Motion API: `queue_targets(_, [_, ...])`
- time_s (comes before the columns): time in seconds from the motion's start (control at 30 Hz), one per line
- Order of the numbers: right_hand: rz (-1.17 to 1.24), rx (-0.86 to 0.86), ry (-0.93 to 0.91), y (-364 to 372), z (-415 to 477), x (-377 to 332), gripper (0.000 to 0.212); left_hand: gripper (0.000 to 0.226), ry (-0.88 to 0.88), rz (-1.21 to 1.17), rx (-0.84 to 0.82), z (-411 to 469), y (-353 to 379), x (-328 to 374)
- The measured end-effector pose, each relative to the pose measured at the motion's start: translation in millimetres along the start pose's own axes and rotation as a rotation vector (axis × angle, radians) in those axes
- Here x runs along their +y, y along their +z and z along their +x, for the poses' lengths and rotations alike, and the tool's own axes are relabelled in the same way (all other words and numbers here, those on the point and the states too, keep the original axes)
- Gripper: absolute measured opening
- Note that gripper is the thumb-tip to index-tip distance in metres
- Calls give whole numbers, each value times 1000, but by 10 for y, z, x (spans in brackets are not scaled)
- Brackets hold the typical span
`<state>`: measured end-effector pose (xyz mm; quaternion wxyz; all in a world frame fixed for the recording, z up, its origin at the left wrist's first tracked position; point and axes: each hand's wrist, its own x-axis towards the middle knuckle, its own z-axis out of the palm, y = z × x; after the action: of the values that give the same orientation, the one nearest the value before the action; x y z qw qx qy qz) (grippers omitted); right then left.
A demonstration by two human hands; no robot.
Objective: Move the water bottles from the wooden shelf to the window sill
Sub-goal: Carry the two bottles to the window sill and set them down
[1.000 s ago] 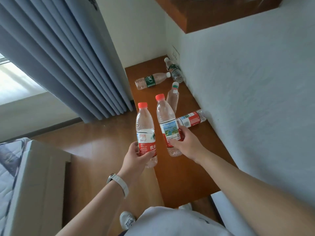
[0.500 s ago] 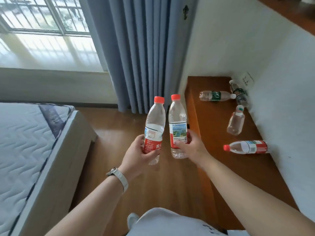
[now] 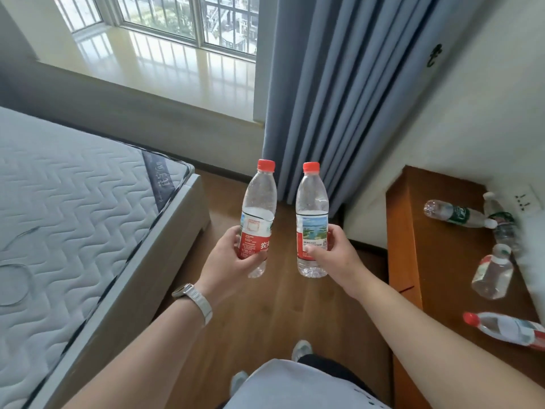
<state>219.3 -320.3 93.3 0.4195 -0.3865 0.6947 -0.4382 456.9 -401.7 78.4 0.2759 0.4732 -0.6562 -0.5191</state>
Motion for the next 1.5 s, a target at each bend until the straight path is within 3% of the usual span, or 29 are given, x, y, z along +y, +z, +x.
queue_targets(0.37, [36,-117,-23,345,1115,-177,52,46,-51,47,140,649,-391,-75])
queue_targets(0.5, [61,-183,-31,375,1754,-320,50,55,-71,44,220,1212,-423,-22])
queue_targets(0.7, [90,-183,-46,-72,2652,-546,53,57,-68,67,142,2316,-192,316])
queue_targets(1.0, [143,-190,-64,-560,3830,-803,47,58,-89,-16,218,3497,-42,654])
queue_targets(1.5, [57,-295,-58,97,5183,-1266,40,52,-157,-128,358,4523,-780,454])
